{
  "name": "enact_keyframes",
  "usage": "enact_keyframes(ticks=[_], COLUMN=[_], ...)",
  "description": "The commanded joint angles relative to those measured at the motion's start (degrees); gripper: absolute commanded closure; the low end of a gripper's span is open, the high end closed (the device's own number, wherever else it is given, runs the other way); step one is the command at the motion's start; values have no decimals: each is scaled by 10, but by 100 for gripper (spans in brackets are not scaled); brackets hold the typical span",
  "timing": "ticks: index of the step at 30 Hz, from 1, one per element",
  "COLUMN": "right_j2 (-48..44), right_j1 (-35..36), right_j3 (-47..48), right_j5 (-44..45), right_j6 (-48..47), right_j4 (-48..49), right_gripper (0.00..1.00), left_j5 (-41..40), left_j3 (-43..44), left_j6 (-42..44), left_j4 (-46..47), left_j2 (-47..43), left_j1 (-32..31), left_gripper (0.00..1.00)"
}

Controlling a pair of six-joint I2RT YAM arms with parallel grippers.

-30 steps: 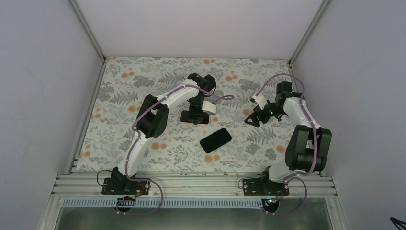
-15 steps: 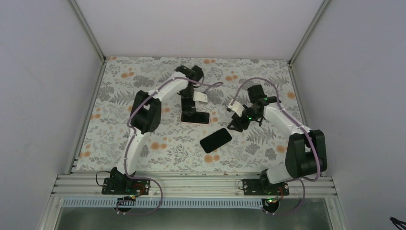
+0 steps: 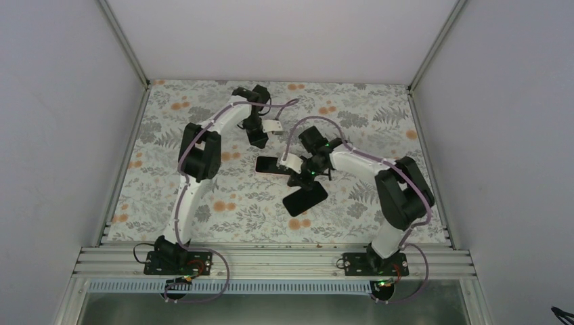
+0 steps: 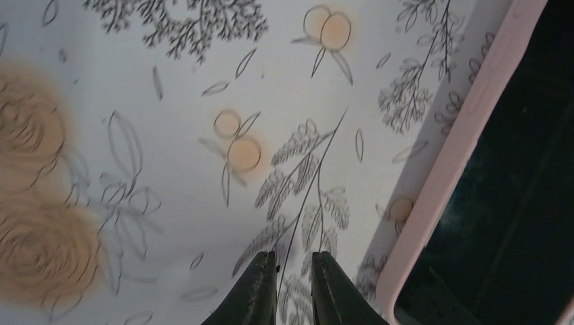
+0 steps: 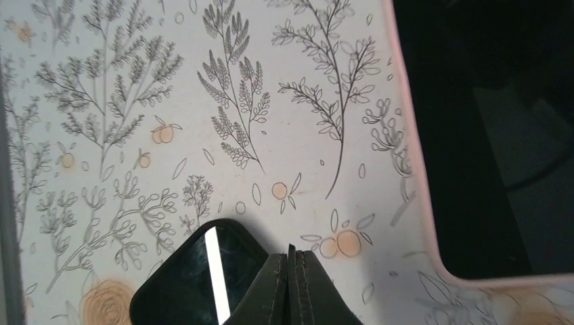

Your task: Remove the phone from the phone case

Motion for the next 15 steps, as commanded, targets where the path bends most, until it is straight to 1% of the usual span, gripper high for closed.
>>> enact_keyframes(ticks=[1,4,7,13,15], right_j2=[44,59,67,100,111], right_j1=[14,17,18,17,12], right_j3=[25,31,32,49,60], right_j5=[22,29,42,90,96], right_j6=[31,36,41,50,52], right_j4=[26,25,28,41,39], right_gripper=[96,96,96,96,96], left_j5=[23,17,16,29,29], left_j3=[-14,-33,-55,-77,-91], left_j6=[-21,-20,-16,-14,-13], left_j4=[38,45,52,40,37], left_j2=[14,17,13,6,0], left_j1=[-2,-2,-1,-3,-6], left_gripper=[83,84,87,88,91])
